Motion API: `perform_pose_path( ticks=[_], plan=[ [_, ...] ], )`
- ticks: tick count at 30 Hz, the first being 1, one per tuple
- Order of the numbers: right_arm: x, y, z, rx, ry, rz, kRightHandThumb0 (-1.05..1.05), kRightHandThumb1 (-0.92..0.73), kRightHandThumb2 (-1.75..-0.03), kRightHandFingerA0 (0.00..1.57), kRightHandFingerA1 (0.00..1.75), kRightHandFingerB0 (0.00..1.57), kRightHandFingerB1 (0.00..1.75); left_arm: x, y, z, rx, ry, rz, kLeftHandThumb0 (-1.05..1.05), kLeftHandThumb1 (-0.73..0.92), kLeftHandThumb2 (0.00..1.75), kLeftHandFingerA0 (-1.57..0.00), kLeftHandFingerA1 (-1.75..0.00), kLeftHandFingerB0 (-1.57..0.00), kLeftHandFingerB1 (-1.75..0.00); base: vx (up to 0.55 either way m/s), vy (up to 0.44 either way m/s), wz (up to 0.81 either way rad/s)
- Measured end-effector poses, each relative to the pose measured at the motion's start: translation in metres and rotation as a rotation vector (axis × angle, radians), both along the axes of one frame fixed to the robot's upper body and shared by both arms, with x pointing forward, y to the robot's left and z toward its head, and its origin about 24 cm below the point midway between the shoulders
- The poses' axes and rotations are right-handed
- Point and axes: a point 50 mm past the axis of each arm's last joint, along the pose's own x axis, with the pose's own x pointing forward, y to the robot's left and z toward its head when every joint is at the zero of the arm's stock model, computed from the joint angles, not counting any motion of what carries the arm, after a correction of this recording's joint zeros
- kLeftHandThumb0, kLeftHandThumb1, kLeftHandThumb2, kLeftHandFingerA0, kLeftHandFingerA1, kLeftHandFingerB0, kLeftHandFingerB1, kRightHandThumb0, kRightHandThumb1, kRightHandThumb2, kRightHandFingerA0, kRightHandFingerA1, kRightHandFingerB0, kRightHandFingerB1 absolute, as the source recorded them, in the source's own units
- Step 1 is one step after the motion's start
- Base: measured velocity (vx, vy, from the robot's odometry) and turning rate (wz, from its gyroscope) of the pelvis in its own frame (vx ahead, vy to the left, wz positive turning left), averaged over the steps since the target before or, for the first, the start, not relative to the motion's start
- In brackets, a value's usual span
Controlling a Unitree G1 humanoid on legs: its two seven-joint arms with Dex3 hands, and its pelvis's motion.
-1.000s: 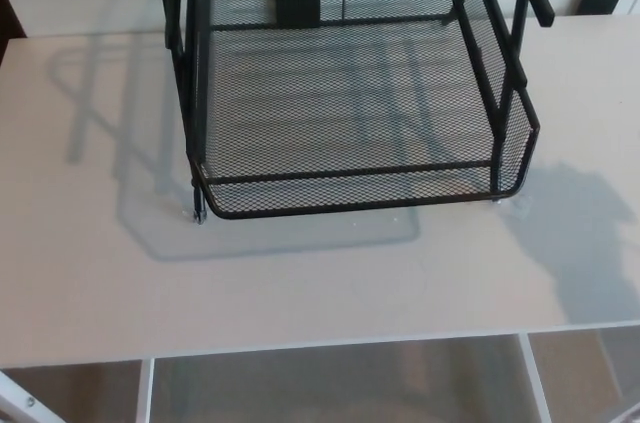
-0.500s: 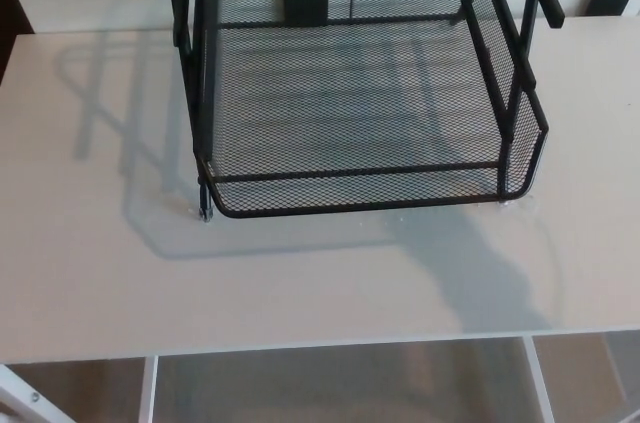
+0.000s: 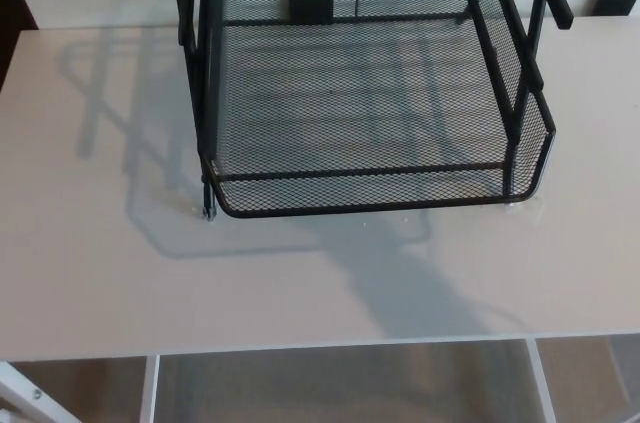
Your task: The robot walks towards a desk on which a file tray is kept in the middle and a cube is kept to its right. The robot lifts the cube using its right hand and places it on the file tray.
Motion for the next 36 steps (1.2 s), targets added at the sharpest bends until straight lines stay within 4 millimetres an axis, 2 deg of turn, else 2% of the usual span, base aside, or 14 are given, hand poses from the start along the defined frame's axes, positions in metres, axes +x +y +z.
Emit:
perform_pose_path(
  ticks=[2,3,8,12,16,19,22,23,24,25,28,29,30,36],
  plan=[
    [0.006,0.012,-0.015,-0.034,0.082,0.022,-0.10,-0.59,-0.94,0.98,1.36,0.91,0.77,0.001,0.000,0.000,-0.001,0.000,-0.002,-0.95,0.65,1.26,-0.69,-0.94,-0.30,-0.74,0.00,0.000,0.00],
    [0.008,0.016,-0.021,-0.048,0.117,0.029,-0.12,-0.55,-0.99,1.04,1.34,0.92,0.79,0.001,-0.001,-0.001,-0.002,0.000,-0.003,-1.03,0.84,0.77,-0.61,-0.98,-0.32,-0.83,0.00,0.000,0.00],
    [0.023,0.041,-0.070,-0.128,0.363,0.045,-0.12,-0.53,-1.05,1.02,1.33,0.92,0.78,0.002,-0.002,-0.002,-0.006,0.007,-0.017,-1.04,0.86,0.76,-0.61,-0.96,-0.35,-0.83,0.00,0.000,0.00],
    [0.026,0.049,-0.098,-0.276,0.463,0.026,-0.19,-0.61,-0.80,0.96,1.16,0.92,0.67,0.003,-0.002,-0.002,-0.007,0.011,-0.023,-1.02,0.82,0.78,-0.56,-0.95,-0.33,-0.81,0.00,-0.002,0.02],
    [0.024,0.052,-0.107,-0.385,0.458,0.011,-0.20,-0.62,-0.79,0.95,1.29,0.90,0.70,0.005,-0.003,-0.002,-0.009,0.004,-0.027,-1.05,0.83,0.76,-0.56,-0.97,-0.33,-0.83,0.00,0.000,0.00],
    [0.023,0.054,-0.111,-0.445,0.447,0.001,-0.20,-0.59,-0.82,0.96,1.13,0.90,0.66,0.007,-0.003,-0.003,-0.010,0.005,-0.035,-1.05,0.84,0.75,-0.58,-0.95,-0.34,-0.82,0.00,0.000,0.00],
    [0.023,0.058,-0.111,-0.474,0.430,-0.006,-0.23,-0.61,-0.76,0.93,1.44,0.84,0.58,0.007,-0.004,-0.003,-0.012,0.010,-0.043,-1.05,0.85,0.74,-0.57,-0.97,-0.32,-0.84,0.00,0.000,0.00],
    [0.023,0.059,-0.111,-0.478,0.419,-0.009,-0.25,-0.63,-0.65,0.60,1.24,0.44,0.45,0.007,-0.004,-0.003,-0.012,0.013,-0.048,-1.05,0.85,0.74,-0.62,-0.97,-0.34,-0.83,0.00,0.000,0.00],
    [0.023,0.060,-0.111,-0.485,0.407,-0.011,-0.29,-0.45,-0.94,0.02,0.56,0.08,0.50,0.006,-0.004,-0.003,-0.012,0.013,-0.053,-1.04,0.84,0.77,-0.61,-0.94,-0.38,-0.82,0.00,0.000,0.00],
    [0.022,0.061,-0.112,-0.493,0.393,-0.010,-0.49,-0.56,-0.75,0.00,0.08,0.04,0.21,0.006,-0.005,-0.003,-0.012,0.014,-0.057,-1.05,0.85,0.74,-0.63,-0.96,-0.36,-0.84,0.00,0.000,0.00],
    [0.022,0.061,-0.111,-0.525,0.381,-0.016,-0.60,-0.48,-0.69,0.00,0.00,0.02,0.04,0.005,-0.005,-0.003,-0.012,0.016,-0.066,-1.04,0.83,0.74,-0.61,-0.98,-0.34,-0.84,0.00,0.000,0.00],
    [0.021,0.061,-0.109,-0.535,0.372,-0.018,-0.74,-0.34,-0.66,0.00,0.17,0.00,0.07,0.005,-0.005,-0.003,-0.011,0.014,-0.067,-1.03,0.83,0.75,-0.60,-0.98,-0.34,-0.84,0.00,0.000,0.00],
    [0.021,0.061,-0.106,-0.539,0.361,-0.019,-0.87,-0.48,-0.72,0.00,0.18,0.00,0.02,0.006,-0.005,-0.003,-0.011,0.012,-0.066,-1.03,0.84,0.74,-0.61,-0.94,-0.38,-0.82,0.00,0.000,0.00],
    [0.019,0.063,-0.080,-0.513,0.297,-0.017,-0.80,-0.46,-0.82,0.00,0.32,0.00,0.16,0.008,-0.005,-0.004,-0.010,0.014,-0.069,-1.05,0.86,0.75,-0.59,-0.95,-0.36,-0.82,0.00,0.000,0.00]
  ],
)
